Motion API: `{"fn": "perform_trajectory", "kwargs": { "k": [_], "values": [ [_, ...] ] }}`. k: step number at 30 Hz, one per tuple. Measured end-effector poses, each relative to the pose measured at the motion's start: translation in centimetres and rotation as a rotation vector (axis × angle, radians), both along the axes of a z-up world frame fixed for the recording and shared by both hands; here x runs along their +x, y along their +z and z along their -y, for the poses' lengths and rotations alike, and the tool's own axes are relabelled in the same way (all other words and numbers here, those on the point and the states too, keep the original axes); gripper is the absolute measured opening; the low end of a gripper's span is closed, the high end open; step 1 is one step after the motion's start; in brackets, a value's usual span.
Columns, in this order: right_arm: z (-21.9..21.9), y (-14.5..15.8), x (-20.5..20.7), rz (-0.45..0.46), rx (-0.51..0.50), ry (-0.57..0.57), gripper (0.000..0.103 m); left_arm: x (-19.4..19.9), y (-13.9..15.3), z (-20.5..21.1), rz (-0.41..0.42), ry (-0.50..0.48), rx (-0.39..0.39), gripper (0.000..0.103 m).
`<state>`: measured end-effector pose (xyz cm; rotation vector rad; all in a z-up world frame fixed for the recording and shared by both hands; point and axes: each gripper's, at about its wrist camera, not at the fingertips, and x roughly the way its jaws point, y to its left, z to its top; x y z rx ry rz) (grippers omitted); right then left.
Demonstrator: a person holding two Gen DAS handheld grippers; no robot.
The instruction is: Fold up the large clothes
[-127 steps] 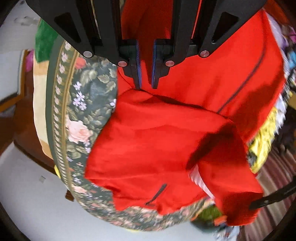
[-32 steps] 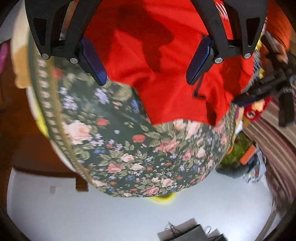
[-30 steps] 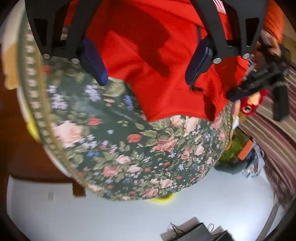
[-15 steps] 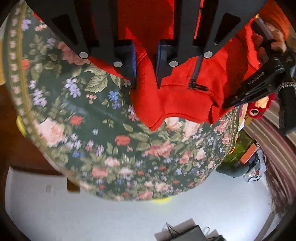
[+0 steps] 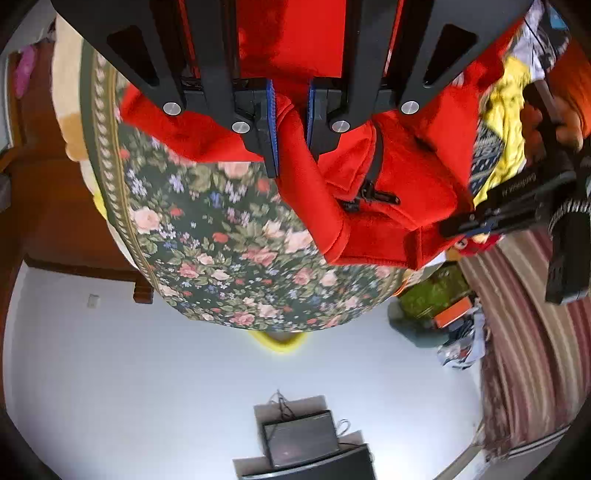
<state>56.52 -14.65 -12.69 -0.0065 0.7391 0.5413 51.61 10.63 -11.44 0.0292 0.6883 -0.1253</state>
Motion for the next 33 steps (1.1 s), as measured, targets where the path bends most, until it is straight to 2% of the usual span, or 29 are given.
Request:
{"fn": "perform_trajectory", "kwargs": {
  "k": [5,9,13,16,17,19,24,30,32,33],
  "values": [
    [0.6,0.4,-4.8,0.0,-0.083,0.005,0.01,-4.2,-0.2,1.2,-0.018,-0.052,0.041,0.012],
    [2.0,1.0,-7.0,-0.092,-0.045,0.024,0.01,-7.5,-0.4,1.2,-0.048,-0.076,0.088,0.019],
    [3.1,2.0,-9.3,-0.11,-0.024,0.058,0.011,-9.9,0.7,-0.5,-0.04,-0.056,0.06,0.021],
    [3.6,2.5,-10.7,-0.106,-0.041,0.063,0.012,-11.0,1.4,-1.9,-0.015,-0.002,0.053,0.041],
    [3.6,2.6,-11.0,-0.102,-0.051,0.06,0.012,-11.1,1.5,-2.2,-0.01,0.015,0.054,0.044],
    [3.8,2.6,-11.3,-0.097,-0.083,0.045,0.012,-11.1,1.1,-3.0,-0.035,0.037,0.042,0.044],
    [4.6,2.3,-11.9,-0.132,-0.113,0.03,0.012,-10.6,-2.3,-4.6,-0.128,0.104,0.032,0.044],
    [5.5,0.9,-13.6,-0.158,-0.175,0.06,0.012,-11.8,-9.2,-6.0,-0.303,0.122,-0.015,0.044],
    [6.2,0.2,-14.1,-0.171,-0.186,0.058,0.012,-12.4,-12.3,-5.9,-0.372,0.134,0.023,0.044],
    [6.6,0.0,-14.3,-0.178,-0.186,0.057,0.012,-12.8,-14.5,-5.9,-0.411,0.15,0.072,0.044]
  ]
}}
